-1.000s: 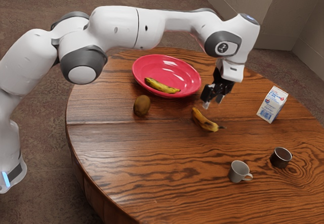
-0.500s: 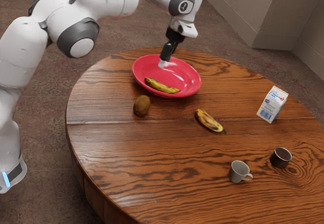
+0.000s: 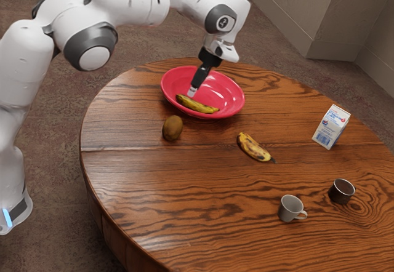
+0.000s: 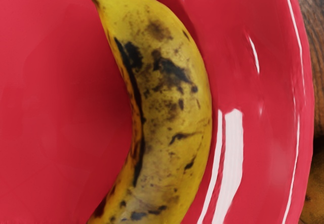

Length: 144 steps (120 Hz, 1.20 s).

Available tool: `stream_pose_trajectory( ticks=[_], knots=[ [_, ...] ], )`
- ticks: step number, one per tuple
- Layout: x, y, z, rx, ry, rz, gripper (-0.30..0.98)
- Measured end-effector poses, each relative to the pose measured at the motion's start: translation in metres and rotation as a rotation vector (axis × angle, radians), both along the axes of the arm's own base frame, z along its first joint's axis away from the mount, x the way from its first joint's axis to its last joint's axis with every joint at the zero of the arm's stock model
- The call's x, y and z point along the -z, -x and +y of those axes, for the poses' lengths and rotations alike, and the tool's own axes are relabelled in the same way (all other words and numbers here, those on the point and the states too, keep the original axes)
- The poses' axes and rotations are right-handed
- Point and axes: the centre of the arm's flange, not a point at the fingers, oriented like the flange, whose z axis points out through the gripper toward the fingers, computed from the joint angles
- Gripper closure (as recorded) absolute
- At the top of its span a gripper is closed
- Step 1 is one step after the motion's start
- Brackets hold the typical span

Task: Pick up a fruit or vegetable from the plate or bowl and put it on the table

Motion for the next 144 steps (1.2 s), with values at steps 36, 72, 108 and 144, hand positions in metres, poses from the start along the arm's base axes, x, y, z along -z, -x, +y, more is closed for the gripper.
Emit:
stream_pose_trajectory(
  ticks=[36, 72, 108, 144],
  knots=[
    [0.013, 0.001, 0.0, -0.039, -0.002, 0.02, 0.0],
    [0.01, 0.006, -0.002, -0.084, 0.064, 0.03, 0.0],
    [0.021, 0.01, 0.009, -0.116, 0.085, 0.052, 0.0],
    [0.016, -0.008, -0.004, -0.011, 0.069, -0.04, 0.0]
  ],
)
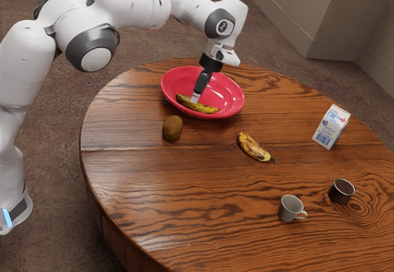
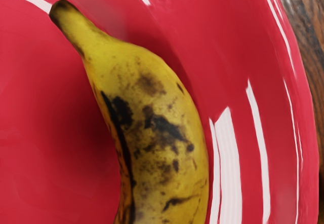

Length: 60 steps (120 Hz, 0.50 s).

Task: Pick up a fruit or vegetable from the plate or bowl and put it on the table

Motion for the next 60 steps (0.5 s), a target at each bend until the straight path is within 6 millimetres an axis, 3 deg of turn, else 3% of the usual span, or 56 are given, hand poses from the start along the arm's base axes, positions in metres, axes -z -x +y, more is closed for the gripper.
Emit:
stream_pose_trajectory(
  ticks=[37, 60],
  knots=[
    [0.021, -0.01, 0.0, 0.063, -0.004, -0.013, 0.0],
    [0.023, -0.013, -0.002, 0.092, -0.001, -0.022, 0.0]
  ],
)
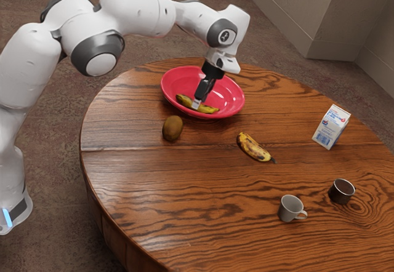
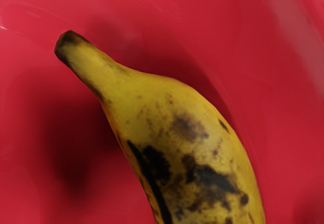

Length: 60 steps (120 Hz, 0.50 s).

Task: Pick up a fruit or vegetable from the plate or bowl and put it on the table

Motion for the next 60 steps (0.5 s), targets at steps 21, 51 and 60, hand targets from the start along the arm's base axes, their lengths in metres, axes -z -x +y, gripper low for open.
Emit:
stream_pose_trajectory(
  ticks=[21, 51, 60],
  knots=[
    [0.0, -0.0003, 0.0006, 0.016, 0.003, -0.006, 0.03],
    [0.0061, -0.0031, -0.0053, 0.04, 0.007, 0.0, 0.04],
    [0.0099, -0.0042, -0.0071, 0.046, 0.008, 0.005, 0.04]
  ],
)
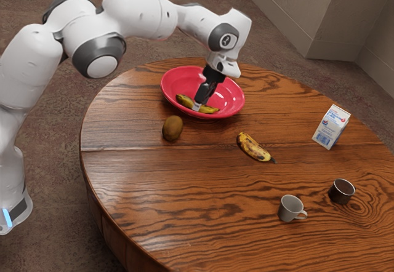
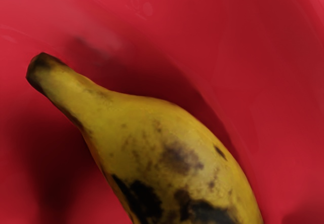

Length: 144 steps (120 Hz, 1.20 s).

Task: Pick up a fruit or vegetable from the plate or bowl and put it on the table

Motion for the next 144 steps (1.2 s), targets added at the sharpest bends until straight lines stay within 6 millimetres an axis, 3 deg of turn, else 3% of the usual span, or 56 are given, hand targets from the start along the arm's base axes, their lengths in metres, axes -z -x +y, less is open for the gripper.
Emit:
stream_pose_trajectory(
  ticks=[11, 57, 105, 115, 129, 144],
  knots=[
    [0.001, 0.0, 0.0, 0.002, 0.001, 0.001, 0.06],
    [0.001, -0.001, 0.0, 0.012, -0.009, -0.006, 0.51],
    [-0.003, -0.002, 0.001, 0.015, -0.012, -0.018, 0.53],
    [-0.014, -0.003, 0.004, 0.014, -0.017, -0.039, 0.54],
    [-0.048, 0.0, 0.002, 0.024, -0.013, -0.096, 0.54],
    [-0.076, 0.002, -0.034, 0.093, -0.013, -0.124, 0.54]
  ],
)
